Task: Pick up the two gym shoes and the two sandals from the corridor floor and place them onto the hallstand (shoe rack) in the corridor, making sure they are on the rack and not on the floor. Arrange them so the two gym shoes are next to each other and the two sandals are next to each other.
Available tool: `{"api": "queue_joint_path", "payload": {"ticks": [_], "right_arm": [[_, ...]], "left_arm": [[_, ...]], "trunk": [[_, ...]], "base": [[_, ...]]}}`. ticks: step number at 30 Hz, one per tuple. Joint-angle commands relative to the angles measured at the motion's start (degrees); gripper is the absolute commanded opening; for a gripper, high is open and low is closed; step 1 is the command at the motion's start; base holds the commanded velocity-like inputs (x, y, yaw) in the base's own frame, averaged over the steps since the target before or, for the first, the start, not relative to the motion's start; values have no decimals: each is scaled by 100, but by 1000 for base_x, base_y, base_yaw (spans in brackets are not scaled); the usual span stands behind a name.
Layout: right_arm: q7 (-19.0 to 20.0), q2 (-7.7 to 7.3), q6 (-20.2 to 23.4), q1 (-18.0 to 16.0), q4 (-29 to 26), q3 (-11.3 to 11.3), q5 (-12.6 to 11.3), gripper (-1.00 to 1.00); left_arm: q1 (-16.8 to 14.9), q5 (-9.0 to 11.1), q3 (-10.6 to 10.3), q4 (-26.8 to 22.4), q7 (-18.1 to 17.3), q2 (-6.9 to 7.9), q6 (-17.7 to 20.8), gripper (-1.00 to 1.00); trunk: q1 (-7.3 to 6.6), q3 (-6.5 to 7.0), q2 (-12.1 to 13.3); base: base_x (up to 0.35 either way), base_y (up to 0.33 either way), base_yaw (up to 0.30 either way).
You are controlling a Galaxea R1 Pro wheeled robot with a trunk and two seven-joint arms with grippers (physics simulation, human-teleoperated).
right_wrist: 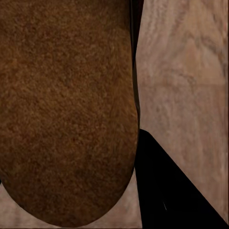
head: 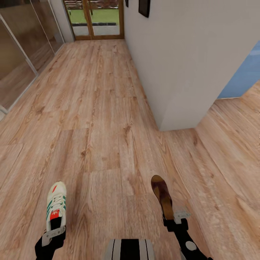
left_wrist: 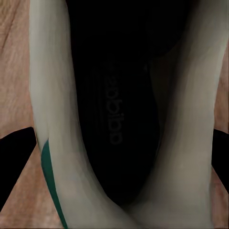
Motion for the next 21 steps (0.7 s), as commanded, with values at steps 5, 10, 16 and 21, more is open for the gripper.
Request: {"api": "queue_joint_path", "payload": {"ticks": [5, 10, 16, 21], "right_arm": [[-62, -186, -946, 131, 548, 22, 28, -100], [-72, -303, -1757, 175, 1275, 14, 19, -100], [-75, -453, -2333, 183, 2022, 4, -29, -100], [-74, -464, -2417, 184, 2097, 5, -276, -100]], "left_arm": [[42, -68, 198, 583, -65, 63, -274, -100], [53, -87, 209, 1018, -68, 120, -649, -100], [63, -89, 236, 1417, -55, 187, -827, -100], [70, -100, 235, 1488, -57, 214, -833, -100]], "trunk": [[-14, 154, 6], [-27, 309, 12], [-42, 495, 20], [-55, 650, 27]], "base": [[0, 0, -82], [0, 0, -82], [0, 0, -78], [0, 0, -76]]}}
